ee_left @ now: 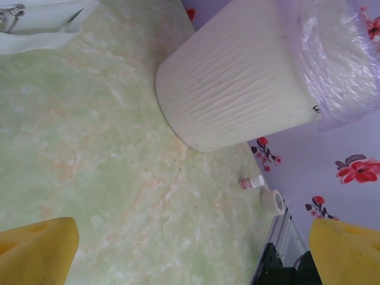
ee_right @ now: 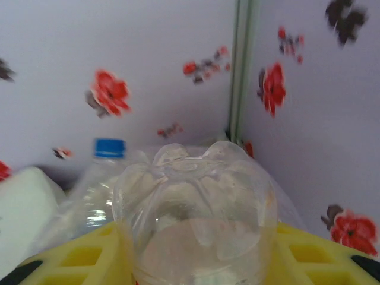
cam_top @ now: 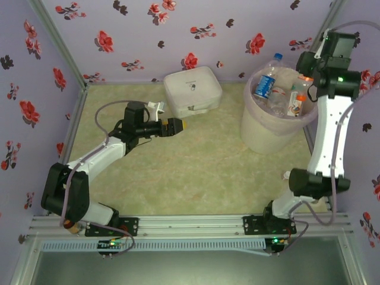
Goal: Put the plastic bottles in the bin
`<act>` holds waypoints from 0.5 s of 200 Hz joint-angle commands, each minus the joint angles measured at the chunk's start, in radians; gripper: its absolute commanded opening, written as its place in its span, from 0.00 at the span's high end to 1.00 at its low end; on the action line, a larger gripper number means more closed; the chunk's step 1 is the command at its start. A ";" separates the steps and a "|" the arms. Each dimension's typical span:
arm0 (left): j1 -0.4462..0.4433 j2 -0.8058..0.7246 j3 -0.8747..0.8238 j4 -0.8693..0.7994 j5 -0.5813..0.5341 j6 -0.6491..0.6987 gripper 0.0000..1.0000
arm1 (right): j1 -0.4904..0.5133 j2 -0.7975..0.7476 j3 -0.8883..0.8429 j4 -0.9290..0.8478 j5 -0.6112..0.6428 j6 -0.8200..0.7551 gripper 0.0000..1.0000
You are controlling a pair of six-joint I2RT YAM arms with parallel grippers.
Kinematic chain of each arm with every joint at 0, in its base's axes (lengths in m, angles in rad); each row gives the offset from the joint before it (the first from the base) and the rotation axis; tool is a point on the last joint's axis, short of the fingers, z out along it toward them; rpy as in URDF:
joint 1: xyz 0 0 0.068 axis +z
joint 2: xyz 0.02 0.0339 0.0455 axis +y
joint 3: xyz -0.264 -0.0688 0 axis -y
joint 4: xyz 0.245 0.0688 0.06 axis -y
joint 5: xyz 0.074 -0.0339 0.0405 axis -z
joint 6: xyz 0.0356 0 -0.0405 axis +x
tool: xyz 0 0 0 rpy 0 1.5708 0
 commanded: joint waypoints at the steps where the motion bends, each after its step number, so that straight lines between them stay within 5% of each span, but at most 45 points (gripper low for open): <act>1: 0.006 0.000 0.039 -0.045 -0.022 0.036 0.00 | -0.030 0.082 0.071 -0.095 -0.099 -0.002 0.73; 100: 0.007 0.026 0.036 -0.071 -0.028 0.054 0.00 | -0.028 0.329 0.038 -0.165 -0.262 0.127 0.35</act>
